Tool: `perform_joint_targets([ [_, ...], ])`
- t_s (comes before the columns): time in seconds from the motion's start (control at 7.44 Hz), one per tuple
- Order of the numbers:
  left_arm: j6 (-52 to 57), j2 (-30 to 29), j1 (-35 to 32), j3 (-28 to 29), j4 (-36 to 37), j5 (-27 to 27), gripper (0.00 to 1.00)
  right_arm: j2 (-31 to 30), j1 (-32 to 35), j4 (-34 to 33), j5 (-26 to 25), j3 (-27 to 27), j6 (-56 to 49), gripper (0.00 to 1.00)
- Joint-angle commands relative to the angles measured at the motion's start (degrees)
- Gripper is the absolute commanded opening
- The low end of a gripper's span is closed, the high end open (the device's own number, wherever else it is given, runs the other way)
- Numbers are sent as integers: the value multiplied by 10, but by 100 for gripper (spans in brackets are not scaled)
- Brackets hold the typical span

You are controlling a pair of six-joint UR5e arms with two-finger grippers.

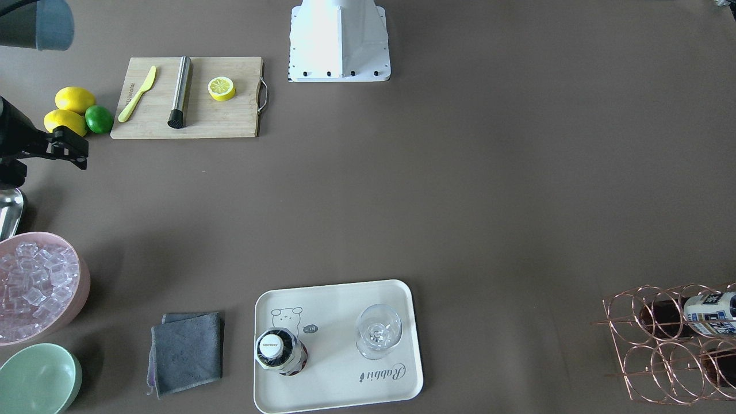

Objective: Take tea from basket to plate

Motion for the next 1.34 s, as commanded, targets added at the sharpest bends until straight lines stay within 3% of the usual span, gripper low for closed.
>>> perform_joint_targets([
  [0.0, 2, -7, 25, 4, -14, 29, 0, -158, 74, 76, 0, 10, -88, 99],
  [0.27, 2, -5, 34, 10, -22, 29, 0, -256, 114, 204, 0, -9, -90, 99],
  [0.54, -2, -7, 43, 12, -23, 32, 0, -277, 158, 215, 6, -14, -113, 99],
  [0.81, -2, -6, 52, 12, -24, 53, 0, -297, 189, 206, 7, -30, -210, 99],
  [1.21, -5, -4, 59, 31, -47, 53, 0, -289, 214, 208, 6, -46, -219, 100],
])
